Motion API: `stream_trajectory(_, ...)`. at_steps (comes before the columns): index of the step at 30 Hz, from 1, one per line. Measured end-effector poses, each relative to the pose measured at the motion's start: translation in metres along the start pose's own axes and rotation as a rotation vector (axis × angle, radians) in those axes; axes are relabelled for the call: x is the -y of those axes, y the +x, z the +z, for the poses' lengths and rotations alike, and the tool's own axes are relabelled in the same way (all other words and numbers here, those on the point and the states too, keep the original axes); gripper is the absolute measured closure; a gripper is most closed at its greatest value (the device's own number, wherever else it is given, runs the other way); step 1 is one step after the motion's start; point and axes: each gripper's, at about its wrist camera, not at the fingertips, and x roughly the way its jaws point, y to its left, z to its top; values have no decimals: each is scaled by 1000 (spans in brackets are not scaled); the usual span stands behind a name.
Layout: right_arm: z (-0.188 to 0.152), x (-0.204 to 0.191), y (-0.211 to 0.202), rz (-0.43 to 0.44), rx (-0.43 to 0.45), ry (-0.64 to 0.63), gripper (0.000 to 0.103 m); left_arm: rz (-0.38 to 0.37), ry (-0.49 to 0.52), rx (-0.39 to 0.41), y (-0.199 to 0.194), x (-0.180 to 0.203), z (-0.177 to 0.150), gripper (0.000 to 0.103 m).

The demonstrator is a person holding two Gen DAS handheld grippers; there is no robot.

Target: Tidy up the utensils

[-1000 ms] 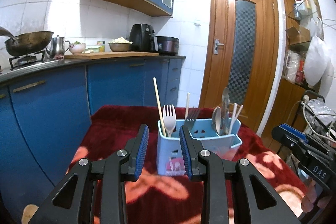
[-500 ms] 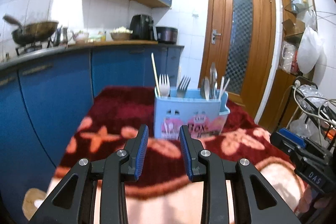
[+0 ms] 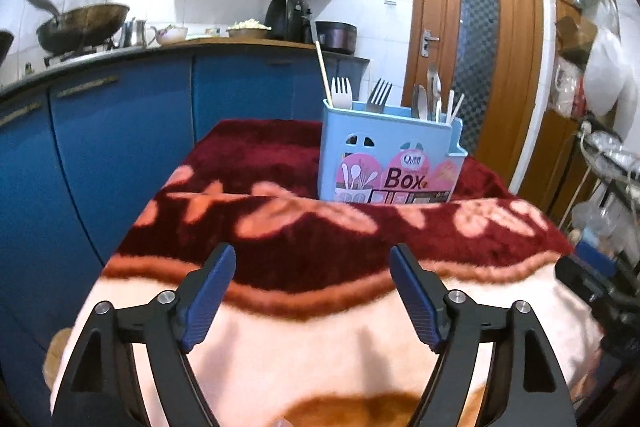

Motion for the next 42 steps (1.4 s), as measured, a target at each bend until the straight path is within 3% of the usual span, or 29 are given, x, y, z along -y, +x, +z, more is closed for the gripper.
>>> stream_trajectory(4,-3,-6,3,-60,17,-67,0,37,33,32,0,6,-7,20)
stream_trajectory(11,-6,-2,10,-79,49,-80,0,69,27,116,-6,8,-10,13)
stream_trajectory(22,-7,6,15,-100,60,-62,0,64,-41,77,3,-4,-11,11)
stream_trajectory(42,-9,4,15,-99,65,-80,0,81,-12,87,3,3,-13,11)
